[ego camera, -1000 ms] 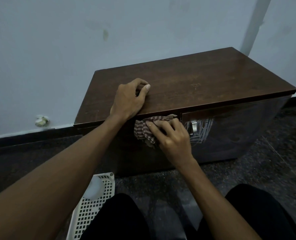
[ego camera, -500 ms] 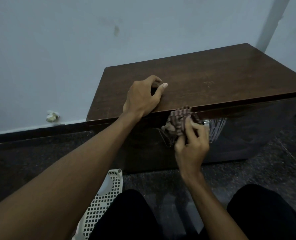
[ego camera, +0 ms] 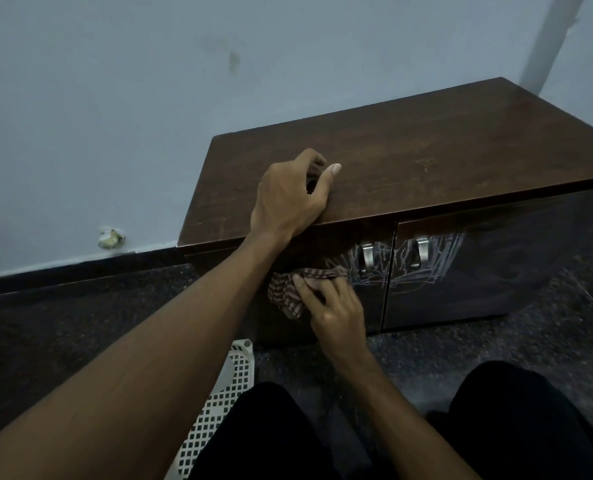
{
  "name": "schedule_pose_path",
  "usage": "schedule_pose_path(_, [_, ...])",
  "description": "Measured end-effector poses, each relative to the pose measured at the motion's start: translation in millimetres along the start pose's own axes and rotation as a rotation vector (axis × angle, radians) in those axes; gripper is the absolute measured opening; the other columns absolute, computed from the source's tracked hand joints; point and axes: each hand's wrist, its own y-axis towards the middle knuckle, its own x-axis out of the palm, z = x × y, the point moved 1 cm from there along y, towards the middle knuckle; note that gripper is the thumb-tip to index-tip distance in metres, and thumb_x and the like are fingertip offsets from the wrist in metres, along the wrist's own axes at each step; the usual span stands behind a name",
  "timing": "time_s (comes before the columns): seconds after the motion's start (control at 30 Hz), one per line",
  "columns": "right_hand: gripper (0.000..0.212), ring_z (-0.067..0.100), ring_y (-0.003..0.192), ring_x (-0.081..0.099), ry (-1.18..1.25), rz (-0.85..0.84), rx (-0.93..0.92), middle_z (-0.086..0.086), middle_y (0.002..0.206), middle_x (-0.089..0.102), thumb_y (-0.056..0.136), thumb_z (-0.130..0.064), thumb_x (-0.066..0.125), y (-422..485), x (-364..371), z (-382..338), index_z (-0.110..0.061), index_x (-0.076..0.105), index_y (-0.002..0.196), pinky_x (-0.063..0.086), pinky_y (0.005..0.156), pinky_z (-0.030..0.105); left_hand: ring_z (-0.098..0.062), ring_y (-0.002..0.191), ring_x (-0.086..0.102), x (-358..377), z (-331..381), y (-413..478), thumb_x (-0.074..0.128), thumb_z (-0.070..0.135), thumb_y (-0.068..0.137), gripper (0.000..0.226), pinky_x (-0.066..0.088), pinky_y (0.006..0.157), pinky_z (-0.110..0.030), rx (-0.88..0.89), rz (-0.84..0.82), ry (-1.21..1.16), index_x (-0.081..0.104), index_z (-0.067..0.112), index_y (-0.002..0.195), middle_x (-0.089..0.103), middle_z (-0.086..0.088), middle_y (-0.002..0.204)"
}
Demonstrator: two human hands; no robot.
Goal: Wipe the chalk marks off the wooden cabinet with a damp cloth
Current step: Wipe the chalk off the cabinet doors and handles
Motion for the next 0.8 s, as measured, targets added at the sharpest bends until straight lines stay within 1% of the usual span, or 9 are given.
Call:
schedule_pose_path(0.13, [0.030, 0.024, 0.081, 0.061, 0.058, 0.274, 0.070, 0.004, 0.101, 0.058, 0.096, 0.000, 0.058, 34.3, -19.4, 4.2, -0.012, 0.072, 0.120, 0.053, 0.069, 0.033, -0.009, 0.084, 0.072, 1.0, -0.7, 0.7, 0.056, 0.045, 0.099, 0.037, 0.061, 0.075, -0.034, -0.006, 0.010, -0.003, 0.071, 0.013, 0.108, 0.077, 0.001, 0.095])
schedule_pose_path(0.2, [0.030, 0.025, 0.080, 0.061, 0.056, 0.320, 0.067, 0.003, 0.103, 0.055, 0.094, 0.001, 0.062, 43.6, -22.3, 3.0, -0.013, 0.072, 0.119, 0.053, 0.071, 0.033, -0.009, 0.084, 0.071, 2.4, -1.4, 1.9, 0.053, 0.044, 0.100, 0.035, 0.061, 0.075, -0.037, -0.007, -0.008, -0.012, 0.071, 0.014, 0.109, 0.076, 0.002, 0.094])
schedule_pose_path(0.27, [0.031, 0.026, 0.079, 0.059, 0.061, 0.267, 0.032, 0.003, 0.102, 0.055, 0.095, 0.000, 0.061, 42.9, -16.4, -6.0, -0.014, 0.071, 0.121, 0.052, 0.071, 0.037, -0.010, 0.085, 0.071, 3.8, -2.9, 3.8, 0.050, 0.043, 0.101, 0.034, 0.060, 0.076, -0.039, -0.014, -0.040, -0.024, 0.070, 0.016, 0.110, 0.076, 0.004, 0.094])
schedule_pose_path(0.4, [0.033, 0.026, 0.078, 0.055, 0.026, 0.039, -0.209, 0.006, 0.101, 0.061, 0.096, -0.007, 0.059, 22.6, 13.0, -20.3, -0.017, 0.067, 0.126, 0.051, 0.071, 0.041, -0.010, 0.084, 0.070, 3.7, -3.2, 4.5, 0.048, 0.041, 0.102, 0.034, 0.059, 0.076, -0.040, -0.005, -0.060, -0.021, 0.070, 0.017, 0.111, 0.076, 0.005, 0.094])
schedule_pose_path(0.47, [0.035, 0.026, 0.080, 0.055, 0.011, -0.011, -0.215, 0.006, 0.101, 0.060, 0.092, -0.008, 0.061, 6.4, 20.1, -12.9, -0.016, 0.067, 0.125, 0.051, 0.071, 0.040, -0.009, 0.086, 0.070, 3.7, -2.8, 2.4, 0.050, 0.043, 0.101, 0.035, 0.059, 0.076, -0.038, 0.014, -0.052, -0.023, 0.070, 0.016, 0.110, 0.076, 0.004, 0.096])
schedule_pose_path(0.57, [0.035, 0.026, 0.082, 0.057, 0.038, 0.016, -0.041, 0.005, 0.099, 0.061, 0.092, -0.005, 0.056, -20.8, 20.6, 10.6, -0.016, 0.069, 0.123, 0.054, 0.069, 0.041, -0.006, 0.091, 0.071, 4.0, -2.0, 0.7, 0.056, 0.053, 0.096, 0.041, 0.059, 0.077, -0.035, 0.050, -0.074, -0.022, 0.070, 0.017, 0.110, 0.076, 0.007, 0.100])
schedule_pose_path(0.63, [0.043, 0.027, 0.087, 0.059, 0.084, 0.058, 0.102, 0.007, 0.101, 0.063, 0.088, 0.004, 0.060, -33.0, 17.7, 20.9, -0.015, 0.068, 0.126, 0.056, 0.072, 0.041, -0.005, 0.094, 0.070, 3.1, -0.6, -0.7, 0.058, 0.060, 0.092, 0.048, 0.059, 0.080, -0.035, 0.119, -0.148, 0.004, 0.069, 0.019, 0.114, 0.076, 0.008, 0.105])
schedule_pose_path(0.7, [0.053, 0.027, 0.095, 0.059, 0.165, 0.104, 0.248, 0.010, 0.106, 0.064, 0.082, 0.011, 0.065, -34.0, 13.5, 16.2, -0.013, 0.065, 0.129, 0.056, 0.080, 0.035, -0.006, 0.098, 0.068, 0.8, 1.9, -2.4, 0.058, 0.068, 0.088, 0.057, 0.058, 0.082, -0.035, 0.207, -0.248, 0.053, 0.068, 0.022, 0.121, 0.074, 0.009, 0.112])
schedule_pose_path(0.8, [0.042, 0.024, 0.105, 0.058, 0.349, 0.258, 0.478, 0.013, 0.114, 0.061, 0.089, 0.002, 0.059, -14.7, 2.7, -7.3, -0.006, 0.063, 0.129, 0.050, 0.094, 0.028, -0.008, 0.117, 0.064, -0.8, 3.2, -3.4, 0.061, 0.077, 0.079, 0.071, 0.056, 0.093, -0.041, 0.304, -0.375, 0.089, 0.065, 0.027, 0.129, 0.067, 0.010, 0.131])
